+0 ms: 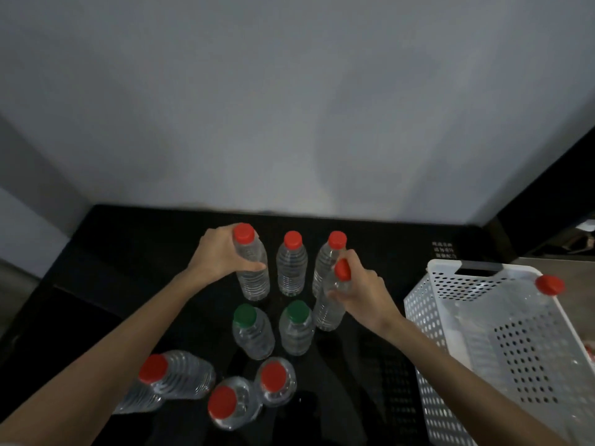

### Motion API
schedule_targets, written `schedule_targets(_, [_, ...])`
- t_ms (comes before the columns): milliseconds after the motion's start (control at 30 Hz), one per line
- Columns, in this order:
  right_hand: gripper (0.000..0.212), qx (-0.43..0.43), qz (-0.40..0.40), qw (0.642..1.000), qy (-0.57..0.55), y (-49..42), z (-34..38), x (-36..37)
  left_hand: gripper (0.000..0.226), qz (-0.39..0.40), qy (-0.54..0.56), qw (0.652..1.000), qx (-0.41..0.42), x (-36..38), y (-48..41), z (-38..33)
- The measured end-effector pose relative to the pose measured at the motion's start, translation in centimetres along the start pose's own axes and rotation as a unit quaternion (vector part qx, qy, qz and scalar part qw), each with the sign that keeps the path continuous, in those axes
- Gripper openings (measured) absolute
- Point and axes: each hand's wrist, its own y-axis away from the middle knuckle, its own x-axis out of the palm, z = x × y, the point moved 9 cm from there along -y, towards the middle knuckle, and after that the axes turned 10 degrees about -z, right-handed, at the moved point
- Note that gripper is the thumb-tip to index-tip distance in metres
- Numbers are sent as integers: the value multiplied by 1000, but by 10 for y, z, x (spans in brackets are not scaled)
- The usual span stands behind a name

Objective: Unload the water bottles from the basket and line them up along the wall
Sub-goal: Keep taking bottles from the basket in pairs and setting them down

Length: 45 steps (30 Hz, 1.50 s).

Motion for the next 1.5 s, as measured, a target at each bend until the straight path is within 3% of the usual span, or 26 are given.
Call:
schedule_targets(433, [57, -43, 22, 995, 86, 2, 2, 14, 54, 49, 10, 998, -38, 30, 8, 38])
schedule_targets(600, [59, -53, 41, 995, 78, 12, 5, 8, 56, 3, 25, 998, -57, 12, 14, 24])
schedule_targets(733, [53, -74, 33, 993, 83, 19, 9, -12, 65, -78, 25, 996, -27, -22, 20, -13])
schedule_targets(967, [46, -85, -76, 992, 50, 39, 13, -100, 54, -161, 17, 982, 97, -54, 45, -118])
schedule_targets(1233, [37, -35, -160, 986, 27, 85, -44, -194, 49, -116, 49, 974, 189, 5, 74, -240])
schedule_targets(1500, [30, 3, -153, 988, 22, 138, -132, -256, 54, -2, 93, 979, 183, 149, 88, -325])
